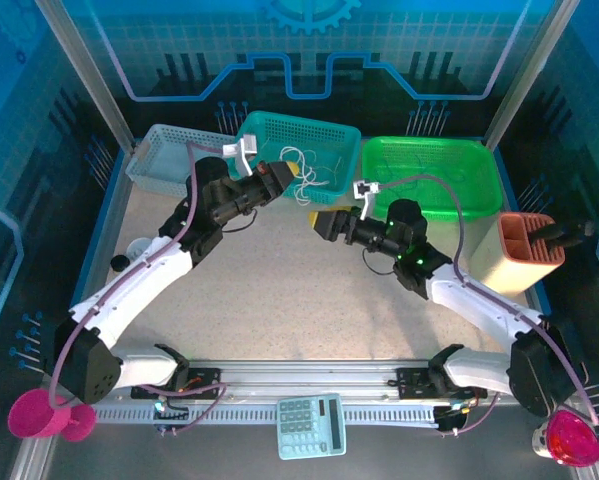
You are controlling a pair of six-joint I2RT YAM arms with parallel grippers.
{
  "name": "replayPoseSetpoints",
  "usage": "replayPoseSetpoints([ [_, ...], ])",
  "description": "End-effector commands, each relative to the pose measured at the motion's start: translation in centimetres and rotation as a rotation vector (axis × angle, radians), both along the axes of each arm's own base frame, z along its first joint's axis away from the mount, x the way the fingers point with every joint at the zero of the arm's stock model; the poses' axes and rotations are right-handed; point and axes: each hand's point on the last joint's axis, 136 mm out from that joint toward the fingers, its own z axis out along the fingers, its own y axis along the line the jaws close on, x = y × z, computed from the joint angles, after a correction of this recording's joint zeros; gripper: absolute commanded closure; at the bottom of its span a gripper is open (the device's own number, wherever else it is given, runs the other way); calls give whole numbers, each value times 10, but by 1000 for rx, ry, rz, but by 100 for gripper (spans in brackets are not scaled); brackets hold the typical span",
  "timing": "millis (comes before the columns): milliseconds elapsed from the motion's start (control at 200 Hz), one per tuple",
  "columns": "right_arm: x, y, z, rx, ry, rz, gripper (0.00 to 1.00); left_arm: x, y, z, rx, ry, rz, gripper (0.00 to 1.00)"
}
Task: Untangle the cables
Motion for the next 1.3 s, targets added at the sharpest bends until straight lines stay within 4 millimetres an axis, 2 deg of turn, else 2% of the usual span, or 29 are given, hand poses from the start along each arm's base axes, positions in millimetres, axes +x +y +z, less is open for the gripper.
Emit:
replayPoseSetpoints([
  [0,9,10,33,78,-76,-9,18,-4,7,16,-42,-39,22,100],
  [260,19,25,39,113,-77,17,21,-6,6,15,-44,-40,16,100],
  [380,22,31,37,113,-67,33,31,-7,5,16,-44,-42,17,100],
  [420,23,32,33,110,-59,36,39,-7,5,16,-46,-44,16,100],
  [515,25,36,28,107,-49,44,71,-6,5,17,-47,-47,23,100],
  [595,26,32,13,86,-25,32,99,-3,8,22,-34,-59,36,100],
  [630,26,29,5,72,-14,21,100,-2,9,29,-29,-74,36,100],
  [805,30,-10,-49,-83,65,-115,100,10,19,65,-26,-109,13,100],
  [955,34,-63,-87,-207,150,-275,100,22,39,95,-26,-130,12,100],
  [1095,31,-111,-99,-245,201,-407,100,30,57,103,37,-142,32,100],
  [1296,24,-157,-100,-302,229,-554,100,39,86,96,41,-123,93,100],
])
